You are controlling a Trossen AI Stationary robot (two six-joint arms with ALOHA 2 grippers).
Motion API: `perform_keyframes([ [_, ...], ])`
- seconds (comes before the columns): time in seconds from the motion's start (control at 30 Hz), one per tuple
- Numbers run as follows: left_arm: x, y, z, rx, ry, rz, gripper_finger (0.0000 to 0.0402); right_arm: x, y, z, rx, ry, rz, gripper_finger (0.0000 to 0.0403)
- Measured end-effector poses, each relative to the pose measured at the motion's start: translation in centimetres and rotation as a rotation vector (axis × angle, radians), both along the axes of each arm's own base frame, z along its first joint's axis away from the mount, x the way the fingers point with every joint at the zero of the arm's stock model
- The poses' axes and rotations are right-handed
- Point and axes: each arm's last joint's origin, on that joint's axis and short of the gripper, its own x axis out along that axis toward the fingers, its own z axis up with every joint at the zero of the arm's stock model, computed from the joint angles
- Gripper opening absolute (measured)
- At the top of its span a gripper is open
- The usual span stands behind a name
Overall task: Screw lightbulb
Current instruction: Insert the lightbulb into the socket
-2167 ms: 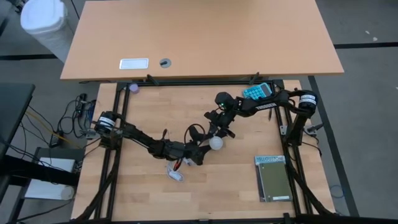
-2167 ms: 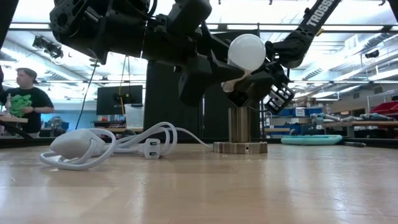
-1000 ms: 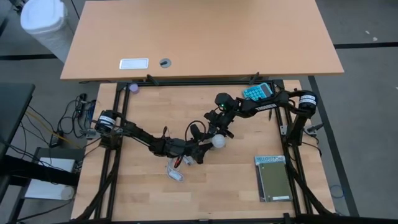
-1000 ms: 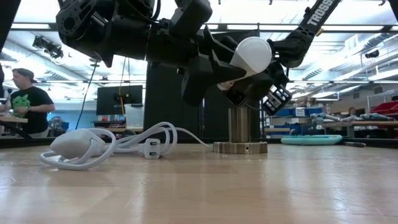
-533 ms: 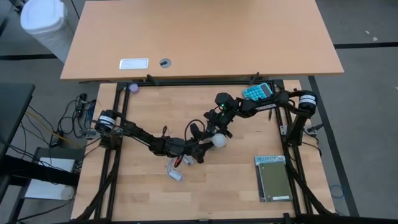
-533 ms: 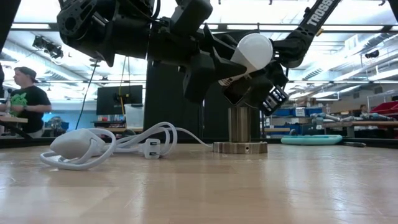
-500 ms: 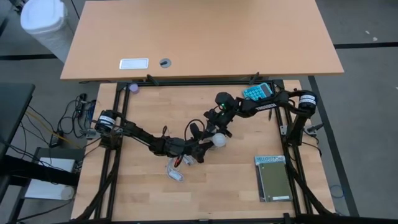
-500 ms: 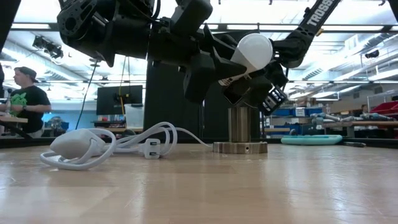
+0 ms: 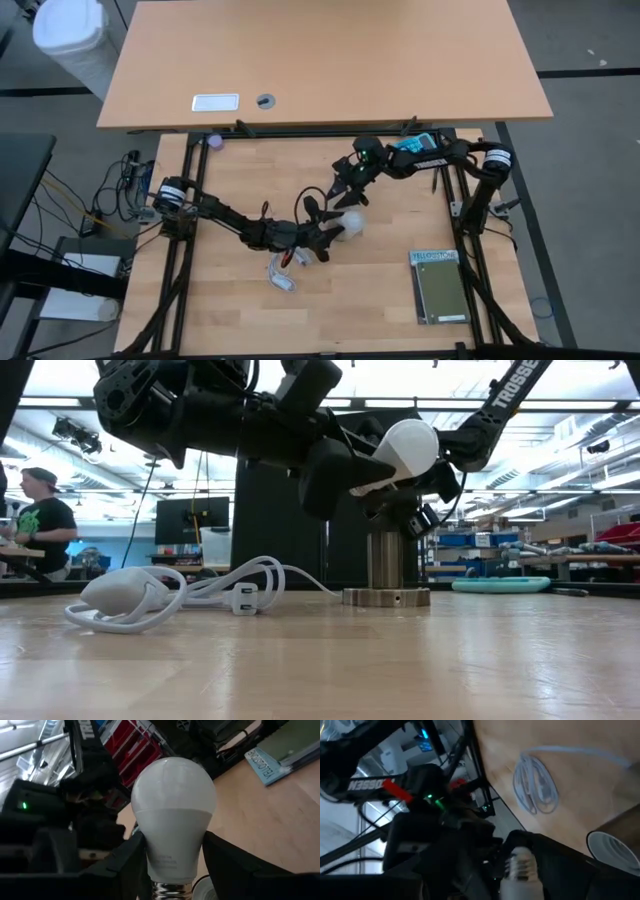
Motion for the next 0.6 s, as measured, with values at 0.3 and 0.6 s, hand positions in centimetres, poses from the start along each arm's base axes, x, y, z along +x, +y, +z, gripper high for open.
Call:
perform_keyframes([
  [0.3,0.0,0.6,-0.3,-0.075,-0.002,0.049,0.0202,-3.0,-1.1,4.4,-0.183,-0.107,-0.069,0.0263],
  [0.6,0.1,0.8,-0.1,-0.156,-0.062,0.063,0.0202,-7.7,0.9,9.4,-0.645,-0.201,-0.111,0.0263],
])
